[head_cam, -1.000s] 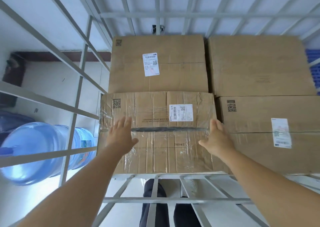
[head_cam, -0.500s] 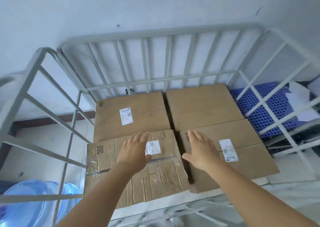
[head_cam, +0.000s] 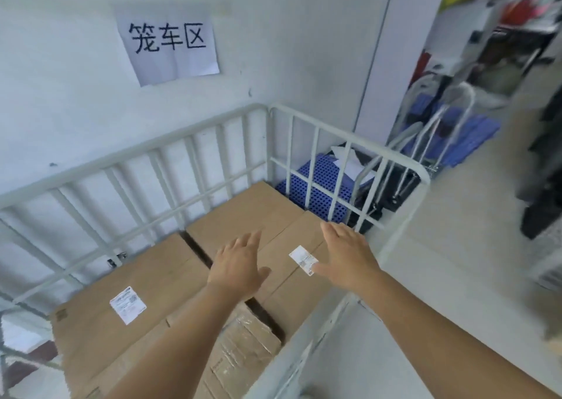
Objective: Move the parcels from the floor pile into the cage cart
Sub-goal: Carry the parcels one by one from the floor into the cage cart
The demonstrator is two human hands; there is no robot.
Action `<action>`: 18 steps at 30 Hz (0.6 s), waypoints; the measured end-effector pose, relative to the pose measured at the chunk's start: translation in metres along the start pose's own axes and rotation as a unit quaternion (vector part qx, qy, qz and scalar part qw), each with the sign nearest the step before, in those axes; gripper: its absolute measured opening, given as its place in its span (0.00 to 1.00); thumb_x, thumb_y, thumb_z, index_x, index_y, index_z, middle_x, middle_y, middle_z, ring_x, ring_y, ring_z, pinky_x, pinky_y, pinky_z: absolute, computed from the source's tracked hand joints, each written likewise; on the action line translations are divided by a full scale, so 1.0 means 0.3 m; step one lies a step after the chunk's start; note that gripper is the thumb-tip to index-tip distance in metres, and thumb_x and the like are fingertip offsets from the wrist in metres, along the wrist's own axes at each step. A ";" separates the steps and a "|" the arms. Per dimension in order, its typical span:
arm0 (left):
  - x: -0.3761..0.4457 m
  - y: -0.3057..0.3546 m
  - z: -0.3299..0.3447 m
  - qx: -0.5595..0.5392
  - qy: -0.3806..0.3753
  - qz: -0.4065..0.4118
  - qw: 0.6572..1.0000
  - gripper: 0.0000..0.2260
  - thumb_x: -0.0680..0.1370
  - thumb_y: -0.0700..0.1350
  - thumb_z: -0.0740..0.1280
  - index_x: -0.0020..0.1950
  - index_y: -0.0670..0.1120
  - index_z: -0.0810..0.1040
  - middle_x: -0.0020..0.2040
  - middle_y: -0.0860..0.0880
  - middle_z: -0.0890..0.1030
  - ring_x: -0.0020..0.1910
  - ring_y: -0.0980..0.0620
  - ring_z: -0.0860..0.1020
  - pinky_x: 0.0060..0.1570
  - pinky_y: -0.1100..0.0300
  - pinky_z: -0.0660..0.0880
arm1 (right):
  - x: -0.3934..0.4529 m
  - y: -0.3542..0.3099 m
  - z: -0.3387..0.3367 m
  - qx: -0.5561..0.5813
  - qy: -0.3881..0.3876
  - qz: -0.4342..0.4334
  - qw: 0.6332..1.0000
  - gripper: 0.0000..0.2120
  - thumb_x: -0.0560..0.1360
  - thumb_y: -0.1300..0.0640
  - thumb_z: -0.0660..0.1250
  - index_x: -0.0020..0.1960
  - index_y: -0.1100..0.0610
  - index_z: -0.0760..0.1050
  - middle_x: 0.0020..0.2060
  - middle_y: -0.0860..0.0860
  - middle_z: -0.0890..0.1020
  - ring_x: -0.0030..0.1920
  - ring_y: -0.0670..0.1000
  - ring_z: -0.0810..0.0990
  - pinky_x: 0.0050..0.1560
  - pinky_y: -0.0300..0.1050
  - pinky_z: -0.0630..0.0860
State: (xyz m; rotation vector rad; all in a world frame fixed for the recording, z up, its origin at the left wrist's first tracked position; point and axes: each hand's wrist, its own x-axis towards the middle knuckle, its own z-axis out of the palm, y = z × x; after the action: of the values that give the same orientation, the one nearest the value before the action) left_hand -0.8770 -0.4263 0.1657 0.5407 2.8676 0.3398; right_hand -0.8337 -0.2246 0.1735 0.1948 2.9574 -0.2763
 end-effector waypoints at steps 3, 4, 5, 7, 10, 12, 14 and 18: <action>-0.001 0.138 -0.015 0.016 -0.006 0.062 0.998 0.35 0.79 0.56 0.63 0.80 0.50 0.49 0.78 0.49 0.57 0.76 0.47 0.58 0.74 0.51 0.56 | -0.117 0.103 -0.043 0.015 0.027 0.060 0.998 0.42 0.76 0.42 0.65 0.80 0.56 0.47 0.79 0.51 0.53 0.78 0.53 0.51 0.76 0.52 0.50; -0.001 0.183 -0.017 0.020 -0.006 0.084 0.996 0.34 0.79 0.56 0.63 0.80 0.50 0.49 0.78 0.50 0.58 0.76 0.47 0.59 0.74 0.51 0.56 | -0.161 0.138 -0.056 0.022 0.035 0.080 0.996 0.42 0.77 0.42 0.64 0.80 0.55 0.46 0.79 0.51 0.53 0.78 0.53 0.51 0.76 0.52 0.50; 0.001 0.228 -0.019 0.024 -0.008 0.106 0.994 0.34 0.79 0.57 0.62 0.80 0.50 0.50 0.78 0.50 0.58 0.76 0.47 0.59 0.74 0.51 0.56 | -0.204 0.173 -0.065 0.029 0.043 0.099 0.994 0.41 0.77 0.42 0.64 0.80 0.55 0.47 0.79 0.51 0.54 0.78 0.53 0.51 0.76 0.52 0.50; 0.003 0.323 -0.019 0.032 -0.017 0.153 0.988 0.33 0.79 0.57 0.62 0.80 0.49 0.51 0.78 0.49 0.59 0.75 0.47 0.59 0.74 0.51 0.57 | -0.294 0.241 -0.084 0.041 0.057 0.136 0.988 0.40 0.77 0.42 0.64 0.79 0.56 0.47 0.78 0.51 0.55 0.78 0.53 0.52 0.76 0.51 0.51; -0.001 0.483 -0.005 0.039 -0.028 0.215 0.976 0.33 0.79 0.56 0.62 0.79 0.48 0.51 0.78 0.48 0.59 0.76 0.46 0.58 0.74 0.52 0.56 | -0.419 0.352 -0.092 0.051 0.073 0.191 0.978 0.40 0.77 0.43 0.64 0.79 0.56 0.48 0.78 0.51 0.57 0.77 0.54 0.53 0.75 0.51 0.52; -0.010 0.597 0.019 0.035 -0.035 0.250 0.967 0.33 0.79 0.56 0.62 0.79 0.48 0.51 0.78 0.49 0.59 0.76 0.47 0.59 0.74 0.53 0.56 | -0.497 0.435 -0.082 0.061 0.077 0.230 0.968 0.40 0.78 0.43 0.63 0.80 0.56 0.46 0.78 0.52 0.55 0.78 0.54 0.51 0.76 0.51 0.50; -0.020 0.710 0.053 0.042 -0.045 0.285 0.957 0.33 0.79 0.55 0.62 0.79 0.48 0.52 0.77 0.49 0.59 0.76 0.48 0.59 0.74 0.53 0.57 | -0.569 0.525 -0.066 0.071 0.075 0.267 0.958 0.41 0.78 0.43 0.63 0.80 0.56 0.43 0.79 0.51 0.51 0.79 0.54 0.47 0.77 0.52 0.47; -0.038 0.954 0.137 0.060 -0.064 0.347 0.934 0.33 0.79 0.55 0.62 0.79 0.48 0.52 0.77 0.49 0.60 0.76 0.49 0.59 0.73 0.53 0.58 | -0.707 0.715 -0.035 0.080 0.065 0.326 0.940 0.42 0.78 0.42 0.62 0.80 0.55 0.42 0.80 0.51 0.49 0.79 0.53 0.45 0.77 0.53 0.44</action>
State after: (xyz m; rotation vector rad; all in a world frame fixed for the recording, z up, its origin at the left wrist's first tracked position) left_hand -0.7615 -0.1634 0.2030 1.5348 2.4846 0.2134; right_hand -0.5969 -0.0378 0.1841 1.2177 2.7823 -0.4147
